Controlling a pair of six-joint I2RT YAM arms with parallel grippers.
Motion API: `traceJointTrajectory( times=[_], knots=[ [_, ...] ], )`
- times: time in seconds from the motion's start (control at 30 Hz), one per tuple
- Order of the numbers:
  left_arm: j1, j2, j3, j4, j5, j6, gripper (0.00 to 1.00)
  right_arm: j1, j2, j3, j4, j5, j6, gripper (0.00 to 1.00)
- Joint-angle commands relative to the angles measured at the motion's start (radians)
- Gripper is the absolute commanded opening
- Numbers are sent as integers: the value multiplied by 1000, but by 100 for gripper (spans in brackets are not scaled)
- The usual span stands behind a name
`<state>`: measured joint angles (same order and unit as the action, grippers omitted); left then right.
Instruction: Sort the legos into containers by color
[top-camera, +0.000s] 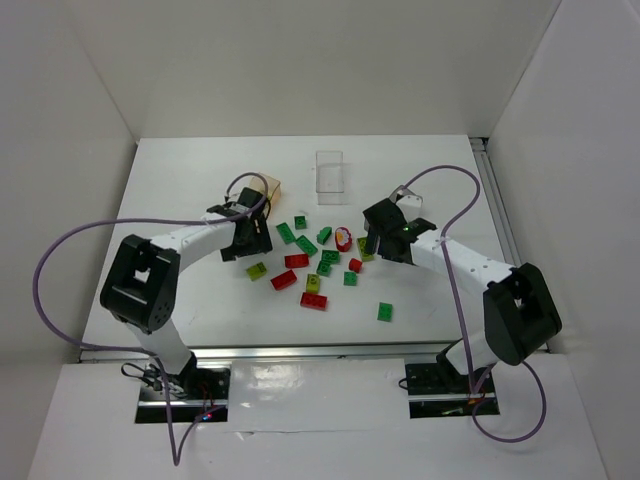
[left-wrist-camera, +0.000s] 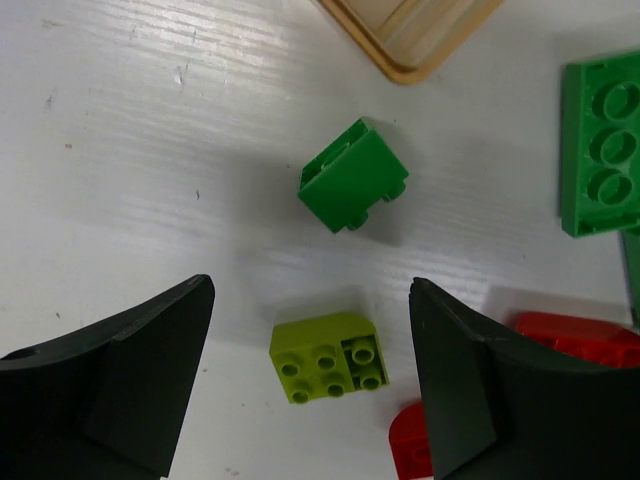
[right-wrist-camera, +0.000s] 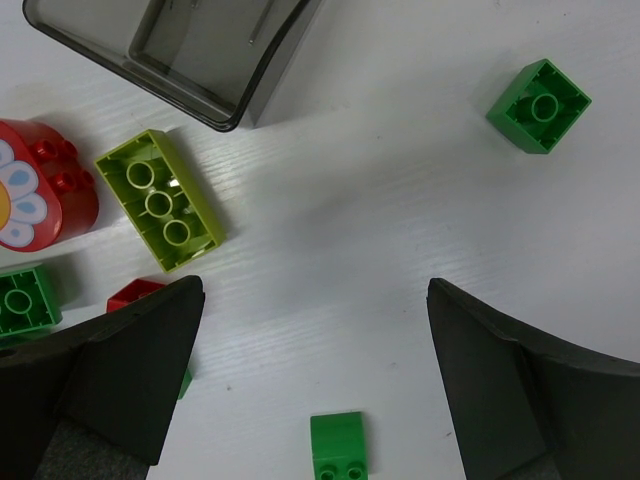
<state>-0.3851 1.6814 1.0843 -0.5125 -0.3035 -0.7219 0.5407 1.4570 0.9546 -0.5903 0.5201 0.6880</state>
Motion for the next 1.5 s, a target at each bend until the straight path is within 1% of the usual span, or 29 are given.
traceJointTrajectory(
  times=[0.0,0.07,0.1,0.17,0.23,0.4,0.47,0.5,0.57,0.63,0.7,0.8,0.87,0.9,0.97,1.03,1.17,1.2,1.27,1.3,1.33,1.37,1.4,1.43,1.47],
  knots=[
    [-5,55,49,49,-60,-33,88,10,-24,-4,-2,26,18,100],
    [-5,92,69,60,-84,-33,86,10,-24,-4,-11,26,18,100],
    [-5,103,78,60,-85,-24,86,10,-24,-4,-11,26,18,100],
    [-5,124,98,60,-85,-24,82,10,-34,-4,-11,26,18,100],
    [-5,138,109,92,-85,-24,81,10,-34,-4,-11,26,18,100],
    [-5,159,109,146,-95,1,69,10,-34,-13,-11,26,18,100],
    [-5,169,97,155,-95,1,63,10,-34,-13,-11,26,18,100],
    [-5,169,97,176,-95,1,61,10,-34,-13,-11,26,18,100],
    [-5,169,88,177,-95,1,51,10,-34,-13,-20,26,18,100],
    [-5,159,88,187,-95,10,43,10,-34,-13,-20,26,18,100],
    [-5,149,77,187,-86,21,38,10,-34,-13,-20,26,18,100],
    [-5,112,77,187,-62,39,26,10,-34,-13,-32,35,27,100],
    [-14,83,77,175,-30,50,26,10,-43,-13,-32,47,27,100],
    [-41,72,77,164,-16,50,26,10,-43,-13,-45,47,27,100],
    [-67,51,77,164,52,76,26,10,-53,-13,-45,75,36,100],
    [-102,41,109,164,131,90,26,10,-63,-13,-55,90,36,100],
    [-127,69,215,154,201,90,26,10,-86,-4,-65,127,45,100],
    [-127,81,277,154,216,90,26,10,-95,-4,-65,136,45,100],
    [-138,138,356,131,216,99,26,10,-125,-4,-65,146,36,100],
    [-138,165,447,106,216,99,26,10,-136,-13,-65,146,36,100],
    [-138,196,497,92,207,99,26,10,-147,-13,-56,162,36,100],
    [-138,266,549,75,207,99,26,10,-168,-13,-55,173,56,100],
    [-138,303,602,59,207,99,26,10,-182,-22,-68,185,67,100],
    [-138,339,702,33,198,110,26,19,-199,-33,-68,205,67,100],
    [-138,371,747,32,198,110,26,19,-214,-33,-68,215,77,100]
  ],
)
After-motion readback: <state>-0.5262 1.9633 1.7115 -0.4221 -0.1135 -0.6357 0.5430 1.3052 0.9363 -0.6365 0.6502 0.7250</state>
